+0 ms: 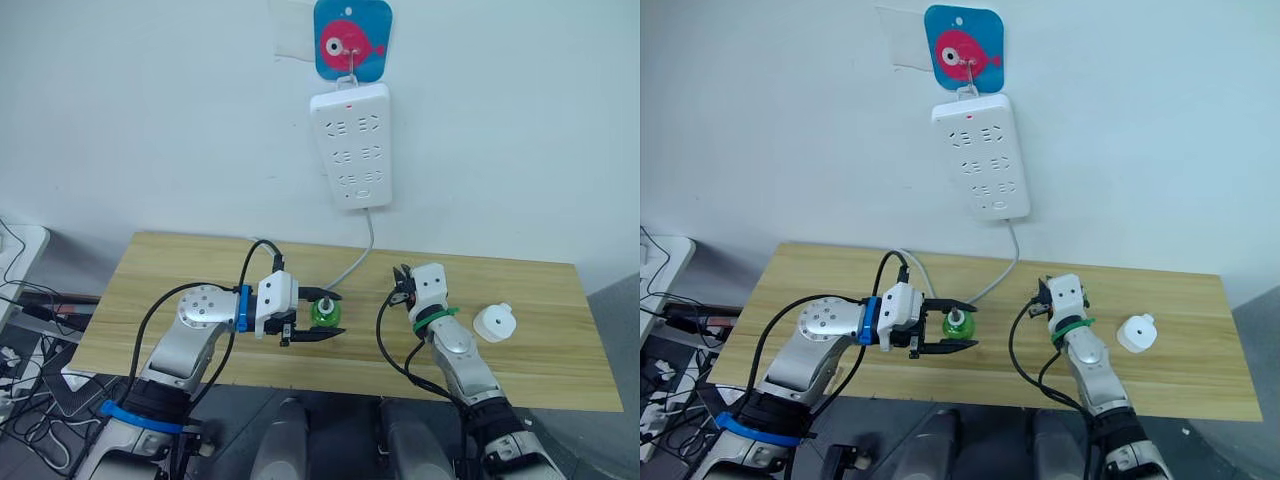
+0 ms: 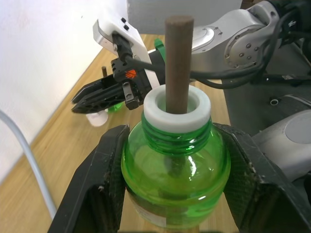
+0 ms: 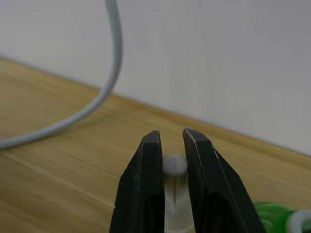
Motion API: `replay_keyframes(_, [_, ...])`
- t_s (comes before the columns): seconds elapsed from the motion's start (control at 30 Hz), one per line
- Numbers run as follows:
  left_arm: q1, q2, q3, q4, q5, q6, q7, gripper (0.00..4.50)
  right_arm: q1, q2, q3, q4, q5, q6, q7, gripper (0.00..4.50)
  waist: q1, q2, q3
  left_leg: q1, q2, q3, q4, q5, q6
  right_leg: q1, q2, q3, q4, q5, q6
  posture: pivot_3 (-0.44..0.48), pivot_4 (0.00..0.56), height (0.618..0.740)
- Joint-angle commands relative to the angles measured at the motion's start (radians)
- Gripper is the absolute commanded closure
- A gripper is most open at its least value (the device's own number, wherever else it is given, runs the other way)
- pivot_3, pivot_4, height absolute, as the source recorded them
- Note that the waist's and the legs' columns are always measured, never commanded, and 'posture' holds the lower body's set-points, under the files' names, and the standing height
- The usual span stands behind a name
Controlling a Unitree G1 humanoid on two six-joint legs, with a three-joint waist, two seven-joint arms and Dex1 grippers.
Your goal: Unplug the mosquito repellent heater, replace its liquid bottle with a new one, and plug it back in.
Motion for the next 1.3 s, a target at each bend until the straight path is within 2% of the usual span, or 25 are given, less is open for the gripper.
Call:
replay_keyframes(0.03, [0.015, 0.007, 0.009, -0.062, -0.029, 0.008, -0.002, 2.21, -0.037, 0.015, -0.035, 0.097, -0.015, -0.071, -0.023, 4.22, -0.001, 0.000, 0.000, 0.000, 0.000, 0.000, 0.000, 0.000, 0.000, 0.000, 0.000, 0.000, 0.000, 0.000, 0.000, 0.311, 0.320, 0.740])
replay_keyframes(0.13, [0.017, 0.008, 0.007, -0.069, -0.033, 0.016, -0.002, 2.21, -0.066, 0.019, -0.048, 0.174, -0.022, -0.106, -0.020, 4.22, -0.001, 0.000, 0.001, 0.001, 0.000, 0.000, 0.000, 0.000, 0.000, 0.000, 0.000, 0.000, 0.000, 0.000, 0.000, 0.306, 0.326, 0.740])
replay_keyframes(0.27, [0.009, 0.006, 0.005, -0.062, -0.033, 0.018, -0.007, 2.21, -0.072, 0.026, -0.065, 0.196, -0.009, -0.133, 0.004, 4.22, -0.001, 0.001, 0.001, 0.002, 0.000, 0.000, -0.001, 0.000, 0.000, 0.001, 0.000, 0.001, 0.000, 0.000, 0.000, 0.301, 0.323, 0.740])
replay_keyframes(0.47, [-0.013, -0.006, -0.002, -0.039, -0.029, 0.014, -0.011, 2.21, -0.016, 0.034, -0.075, 0.116, 0.001, -0.124, 0.043, 2.14, -0.003, 0.003, 0.004, 0.002, 0.000, 0.001, -0.001, 0.000, 0.000, 0.001, 0.000, 0.001, 0.000, -0.001, 0.000, 0.292, 0.327, 0.740])
replay_keyframes(0.67, [-0.014, -0.019, -0.011, -0.021, -0.023, 0.000, -0.013, 2.21, 0.110, 0.031, -0.042, -0.108, -0.002, -0.042, 0.098, 0.03, -0.006, 0.006, 0.007, 0.002, 0.000, 0.001, -0.002, 0.000, 0.000, 0.001, 0.000, 0.001, 0.000, -0.001, 0.000, 0.263, 0.320, 0.740])
replay_keyframes(0.83, [-0.030, -0.039, -0.012, 0.011, -0.014, -0.021, -0.011, 2.21, 0.279, -0.014, -0.003, -0.443, 0.016, 0.112, 0.169, 0.03, -0.006, 0.008, 0.008, 0.002, 0.000, 0.000, -0.002, 0.000, 0.000, 0.001, 0.000, 0.002, 0.000, -0.001, 0.000, 0.254, 0.316, 0.740])
replay_keyframes(0.93, [-0.050, -0.046, -0.006, 0.051, -0.008, -0.047, -0.017, 2.21, 0.411, -0.099, 0.015, -0.746, 0.063, 0.273, 0.247, 0.03, -0.005, 0.009, 0.008, 0.000, -0.001, -0.001, -0.002, 0.000, 0.000, 0.001, 0.000, 0.002, 0.000, -0.002, 0.001, 0.248, 0.310, 0.740])
replay_keyframes(1.03, [-0.066, -0.051, -0.006, 0.094, -0.002, -0.096, -0.034, 2.21, 0.482, -0.216, 0.024, -1.017, 0.203, 0.462, 0.364, 0.03, -0.005, 0.009, 0.009, 0.000, -0.001, -0.001, -0.002, 0.000, 0.000, 0.001, 0.000, 0.002, -0.001, -0.003, 0.002, 0.239, 0.307, 0.740])
replay_keyframes(1.17, [-0.091, -0.070, -0.014, 0.138, -0.002, -0.140, -0.056, 2.21, 0.446, -0.331, 0.021, -1.223, 0.404, 0.672, 0.458, 0.03, -0.009, 0.009, 0.009, 0.000, 0.001, -0.002, -0.002, 0.000, 0.000, 0.001, 0.001, 0.001, -0.001, -0.004, 0.003, 0.224, 0.296, 0.740])
replay_keyframes(1.3, [-0.114, -0.083, -0.021, 0.175, 0.007, -0.174, -0.078, 2.21, 0.316, -0.305, 0.021, -1.260, 0.493, 0.795, 0.408, 0.03, -0.008, 0.009, 0.009, 0.000, 0.001, -0.002, -0.002, 0.000, 0.000, 0.001, 0.001, 0.000, -0.001, -0.003, 0.002, 0.223, 0.286, 0.740])
